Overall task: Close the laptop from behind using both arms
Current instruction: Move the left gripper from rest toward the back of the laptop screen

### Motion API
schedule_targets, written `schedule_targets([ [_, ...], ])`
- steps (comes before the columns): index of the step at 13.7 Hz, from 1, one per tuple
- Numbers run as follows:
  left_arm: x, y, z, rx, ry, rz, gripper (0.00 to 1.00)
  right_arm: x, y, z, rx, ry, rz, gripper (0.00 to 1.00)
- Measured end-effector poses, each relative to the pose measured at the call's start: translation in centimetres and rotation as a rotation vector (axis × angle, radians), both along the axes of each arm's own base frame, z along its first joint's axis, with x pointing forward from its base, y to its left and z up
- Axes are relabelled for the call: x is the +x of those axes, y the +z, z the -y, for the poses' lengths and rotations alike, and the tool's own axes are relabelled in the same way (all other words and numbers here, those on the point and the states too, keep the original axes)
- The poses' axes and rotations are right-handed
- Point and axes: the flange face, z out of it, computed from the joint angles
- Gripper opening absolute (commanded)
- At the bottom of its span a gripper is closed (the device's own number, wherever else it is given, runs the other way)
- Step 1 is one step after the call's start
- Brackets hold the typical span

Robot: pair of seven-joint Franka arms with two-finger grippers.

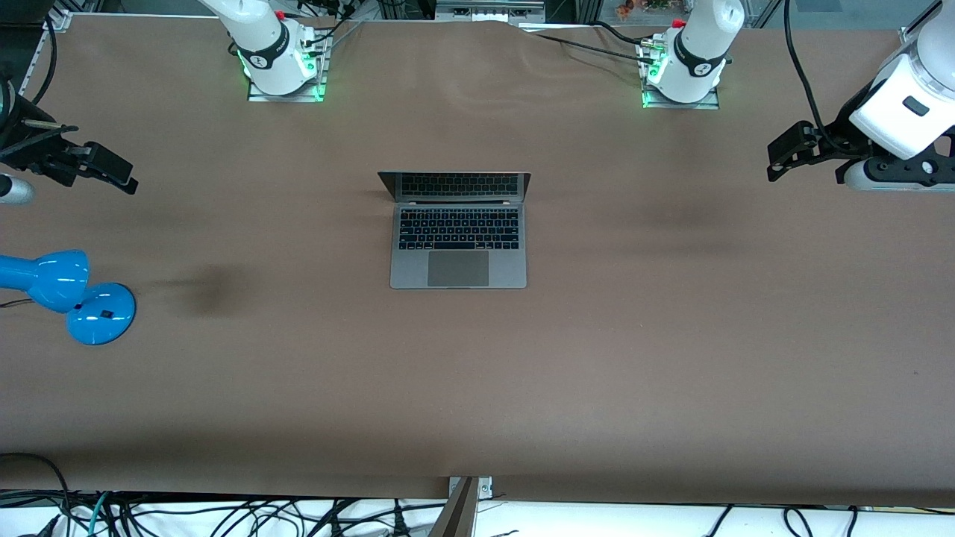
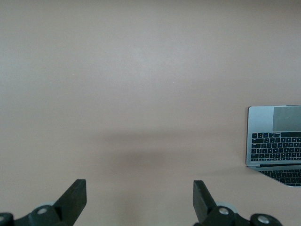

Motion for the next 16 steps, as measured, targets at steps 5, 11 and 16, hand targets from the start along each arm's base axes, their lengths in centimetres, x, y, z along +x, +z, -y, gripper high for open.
schedule_targets([
  [5,0.1,-0.2,0.0,0.001,0.000,-0.005,1.00,-0.1,-0.1,-0.1,0.000,-0.003,-0.007,1.00],
  [11,0.2,-1.8,0.6,0.006,-0.009,-0.043,1.00,-0.1,-0.1,-0.2,0.000,-0.002,-0.008,1.00],
  [16,-0.8,-4.1,5.1,0.023,0.014,-0.096,1.00,-0.1,-0.1,-0.3,0.000,-0.001,-0.008,1.00],
])
